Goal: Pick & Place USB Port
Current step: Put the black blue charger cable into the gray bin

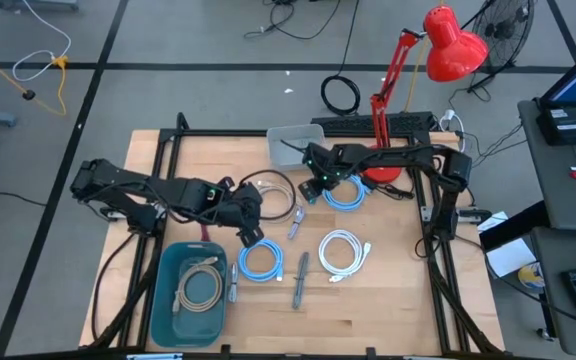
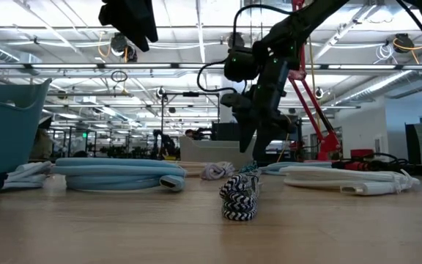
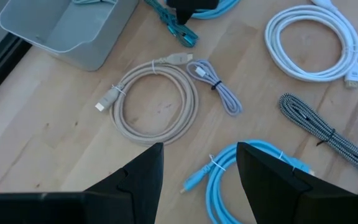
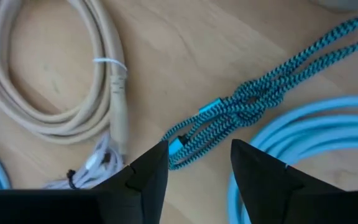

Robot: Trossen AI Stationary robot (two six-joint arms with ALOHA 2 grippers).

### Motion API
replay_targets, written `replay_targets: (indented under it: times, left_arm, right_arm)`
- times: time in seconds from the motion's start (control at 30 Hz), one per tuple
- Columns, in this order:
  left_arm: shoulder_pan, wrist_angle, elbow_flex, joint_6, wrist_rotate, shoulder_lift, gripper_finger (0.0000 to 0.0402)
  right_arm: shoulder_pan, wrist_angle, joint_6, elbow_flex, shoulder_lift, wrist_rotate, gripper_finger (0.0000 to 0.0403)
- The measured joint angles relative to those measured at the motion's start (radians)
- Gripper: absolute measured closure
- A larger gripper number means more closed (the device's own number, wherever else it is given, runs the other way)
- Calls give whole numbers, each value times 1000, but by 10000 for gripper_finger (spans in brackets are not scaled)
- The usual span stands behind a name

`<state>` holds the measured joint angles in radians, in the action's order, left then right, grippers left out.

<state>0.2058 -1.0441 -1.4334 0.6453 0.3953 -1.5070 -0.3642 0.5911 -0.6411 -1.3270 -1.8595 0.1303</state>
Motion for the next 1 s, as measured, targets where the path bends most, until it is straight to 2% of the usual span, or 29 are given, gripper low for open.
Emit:
replay_targets:
  times: [0.47,1.0]
  left_arm:
    - [6,-2,0,-12,0,0,195]
    - [15,-12,0,-8,0,0,195]
  right_arm:
    - [-22,-41,-26,0,0,-53,234]
    - [-27,-72,-71,-2,-83,-22,234]
